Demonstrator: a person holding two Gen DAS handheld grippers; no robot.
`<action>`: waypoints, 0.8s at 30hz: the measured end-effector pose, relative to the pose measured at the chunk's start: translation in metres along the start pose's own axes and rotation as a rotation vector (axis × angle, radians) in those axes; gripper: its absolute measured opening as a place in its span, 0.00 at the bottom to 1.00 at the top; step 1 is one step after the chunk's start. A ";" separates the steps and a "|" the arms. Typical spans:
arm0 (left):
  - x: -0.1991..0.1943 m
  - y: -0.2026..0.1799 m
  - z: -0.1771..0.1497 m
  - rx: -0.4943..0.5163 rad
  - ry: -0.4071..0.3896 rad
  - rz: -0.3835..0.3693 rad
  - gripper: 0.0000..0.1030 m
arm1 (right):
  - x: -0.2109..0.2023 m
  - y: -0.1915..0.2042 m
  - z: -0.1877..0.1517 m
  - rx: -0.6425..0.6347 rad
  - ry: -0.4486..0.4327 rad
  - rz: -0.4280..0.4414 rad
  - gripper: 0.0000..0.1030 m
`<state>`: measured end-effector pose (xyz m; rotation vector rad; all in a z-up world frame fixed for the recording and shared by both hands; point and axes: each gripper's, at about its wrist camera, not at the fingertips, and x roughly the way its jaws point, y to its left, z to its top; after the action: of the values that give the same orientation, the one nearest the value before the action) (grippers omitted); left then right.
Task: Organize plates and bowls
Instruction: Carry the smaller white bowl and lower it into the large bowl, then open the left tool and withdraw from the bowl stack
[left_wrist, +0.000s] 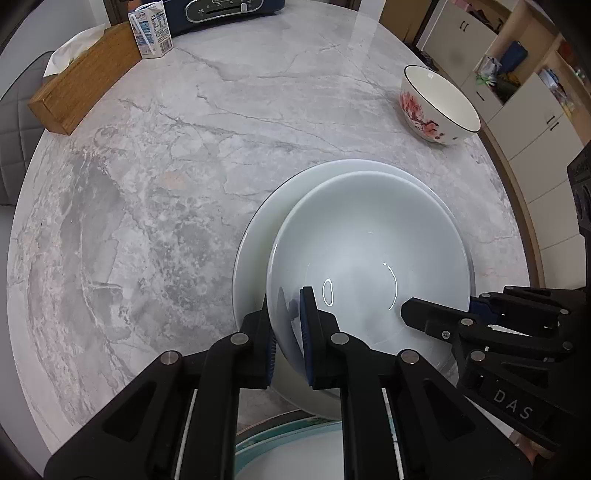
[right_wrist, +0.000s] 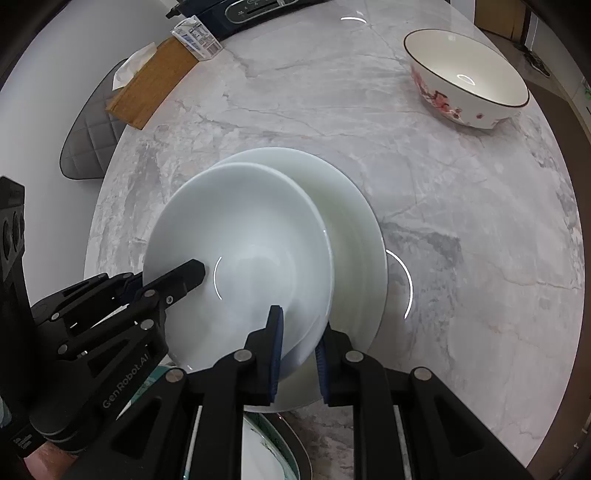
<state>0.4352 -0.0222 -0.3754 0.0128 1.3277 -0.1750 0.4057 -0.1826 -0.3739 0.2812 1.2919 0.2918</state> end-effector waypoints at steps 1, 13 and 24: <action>0.000 0.000 0.000 -0.002 -0.001 -0.001 0.10 | 0.000 0.000 0.000 -0.002 0.000 -0.002 0.18; 0.001 -0.001 -0.002 0.002 -0.023 -0.033 0.17 | 0.002 0.006 0.000 -0.007 0.006 -0.015 0.27; 0.001 0.000 -0.002 -0.020 -0.009 -0.063 0.20 | -0.004 0.012 0.001 -0.022 0.020 -0.033 0.34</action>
<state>0.4335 -0.0220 -0.3767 -0.0469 1.3219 -0.2148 0.4049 -0.1733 -0.3659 0.2385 1.3113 0.2816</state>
